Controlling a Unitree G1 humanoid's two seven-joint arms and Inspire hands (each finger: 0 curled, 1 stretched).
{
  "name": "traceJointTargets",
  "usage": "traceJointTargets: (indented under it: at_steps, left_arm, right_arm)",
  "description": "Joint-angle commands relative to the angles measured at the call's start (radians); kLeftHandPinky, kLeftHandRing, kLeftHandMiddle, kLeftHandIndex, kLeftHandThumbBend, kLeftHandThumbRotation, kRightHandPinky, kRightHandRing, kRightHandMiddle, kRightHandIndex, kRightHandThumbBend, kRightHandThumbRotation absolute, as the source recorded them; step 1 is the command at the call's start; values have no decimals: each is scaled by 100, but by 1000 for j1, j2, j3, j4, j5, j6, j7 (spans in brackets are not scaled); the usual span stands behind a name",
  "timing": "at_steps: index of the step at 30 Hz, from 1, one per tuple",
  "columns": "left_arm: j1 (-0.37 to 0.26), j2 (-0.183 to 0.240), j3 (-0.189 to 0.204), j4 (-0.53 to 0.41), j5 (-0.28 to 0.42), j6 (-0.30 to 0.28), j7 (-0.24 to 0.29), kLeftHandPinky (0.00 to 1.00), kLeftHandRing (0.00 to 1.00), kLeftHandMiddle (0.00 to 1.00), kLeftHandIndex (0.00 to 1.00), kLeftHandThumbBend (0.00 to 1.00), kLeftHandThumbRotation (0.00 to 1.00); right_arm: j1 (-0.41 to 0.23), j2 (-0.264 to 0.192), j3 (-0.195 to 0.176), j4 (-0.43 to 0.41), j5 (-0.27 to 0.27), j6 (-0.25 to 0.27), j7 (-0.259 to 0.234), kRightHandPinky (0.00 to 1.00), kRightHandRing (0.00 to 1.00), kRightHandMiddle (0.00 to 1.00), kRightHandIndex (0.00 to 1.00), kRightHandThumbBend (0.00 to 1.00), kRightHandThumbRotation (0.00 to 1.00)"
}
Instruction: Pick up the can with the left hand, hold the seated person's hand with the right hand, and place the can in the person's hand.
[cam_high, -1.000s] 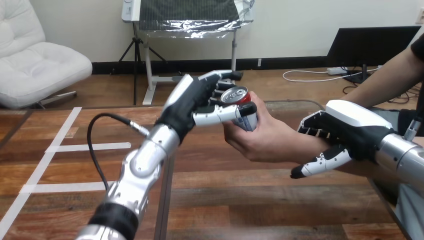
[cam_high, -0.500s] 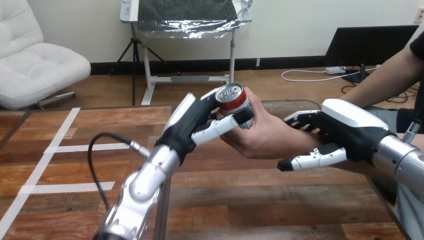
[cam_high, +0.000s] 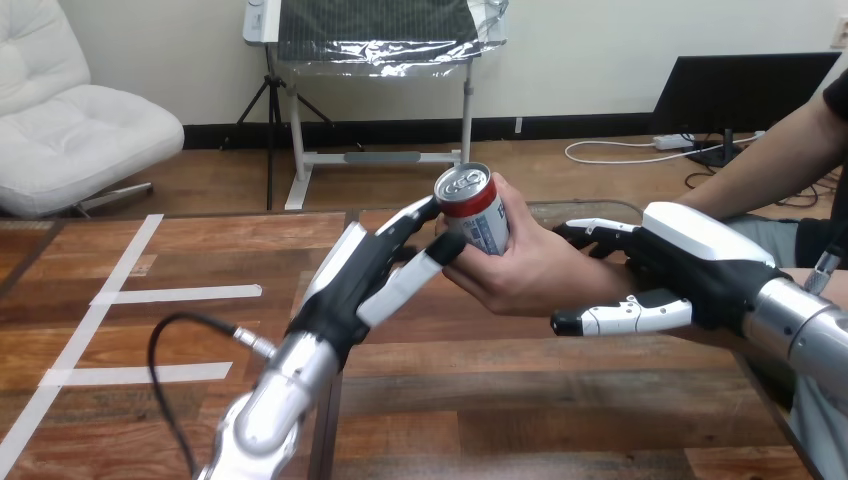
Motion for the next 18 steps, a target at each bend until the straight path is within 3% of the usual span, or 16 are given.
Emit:
traceJointTargets:
  at_steps: [1, 11, 18]
  left_arm:
    - [56, 7, 46, -299, -30, 12, 31, 90, 97, 94, 91, 86, 100]
    - [158, 0, 58, -448, -43, 16, 43, 94, 98, 94, 90, 80, 100]
    - [224, -6, 68, -529, -51, -22, 59, 94, 95, 92, 88, 73, 100]
  right_arm:
    - [30, 66, -17, -11, 61, -39, -34, 74, 89, 91, 93, 100, 95]
    - [49, 120, -56, -6, 151, -43, -60, 77, 89, 92, 94, 100, 100]
    - [56, 142, -64, -19, 195, -37, -70, 78, 90, 94, 96, 100, 100]
